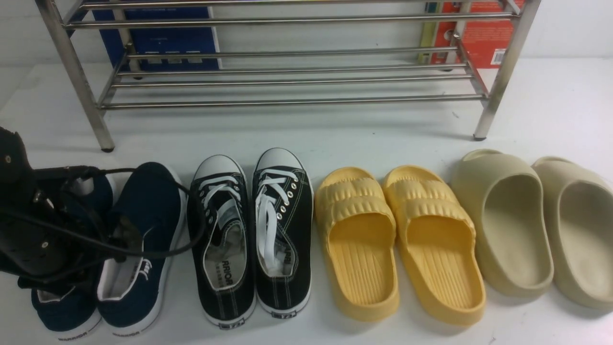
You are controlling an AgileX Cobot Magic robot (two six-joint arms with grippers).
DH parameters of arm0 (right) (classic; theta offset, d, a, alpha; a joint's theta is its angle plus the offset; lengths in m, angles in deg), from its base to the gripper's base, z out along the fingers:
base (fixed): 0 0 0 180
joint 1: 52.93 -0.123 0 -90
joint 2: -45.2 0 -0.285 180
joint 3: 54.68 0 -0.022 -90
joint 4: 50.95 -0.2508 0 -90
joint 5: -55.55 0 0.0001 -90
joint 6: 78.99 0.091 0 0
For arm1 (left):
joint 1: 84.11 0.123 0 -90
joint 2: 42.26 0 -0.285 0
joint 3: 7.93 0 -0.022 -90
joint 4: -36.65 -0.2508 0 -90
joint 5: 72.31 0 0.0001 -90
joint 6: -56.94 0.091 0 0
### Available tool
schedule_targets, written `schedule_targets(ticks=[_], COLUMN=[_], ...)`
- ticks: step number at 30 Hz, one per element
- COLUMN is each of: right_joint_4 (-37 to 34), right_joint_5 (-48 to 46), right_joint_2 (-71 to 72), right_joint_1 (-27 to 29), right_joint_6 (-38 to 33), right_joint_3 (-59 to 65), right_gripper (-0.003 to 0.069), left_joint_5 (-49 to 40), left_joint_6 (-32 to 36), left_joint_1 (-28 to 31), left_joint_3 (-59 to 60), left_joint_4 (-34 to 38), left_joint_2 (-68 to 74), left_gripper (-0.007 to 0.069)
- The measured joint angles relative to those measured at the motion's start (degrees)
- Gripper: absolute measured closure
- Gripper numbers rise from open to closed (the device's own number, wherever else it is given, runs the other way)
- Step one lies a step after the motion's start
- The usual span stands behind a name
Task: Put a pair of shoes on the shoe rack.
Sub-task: Use the left arm to grab the shoe closest to it
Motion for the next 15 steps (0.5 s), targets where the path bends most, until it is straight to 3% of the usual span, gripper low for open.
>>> schedule_targets(ticks=[6, 10, 15], right_joint_4=[0.00, 0.00, 0.00], right_joint_5=[0.00, 0.00, 0.00], right_joint_2=[0.00, 0.00, 0.00], right_joint_1=[0.00, 0.00, 0.00], right_joint_6=[0.00, 0.00, 0.00], right_joint_3=[0.00, 0.00, 0.00], right_gripper=[0.0419, 0.0419, 0.0419], left_joint_5=[0.21, -0.53, -7.71], left_joint_6=[0.00, -0.08, -0.79], left_joint_1=[0.00, 0.00, 0.00], left_joint_3=[0.00, -0.18, -1.26], left_joint_4=[0.74, 2.95, 3.52], left_joint_2=[2.71, 2.40, -1.70], left_gripper=[0.0435, 0.0611, 0.0615])
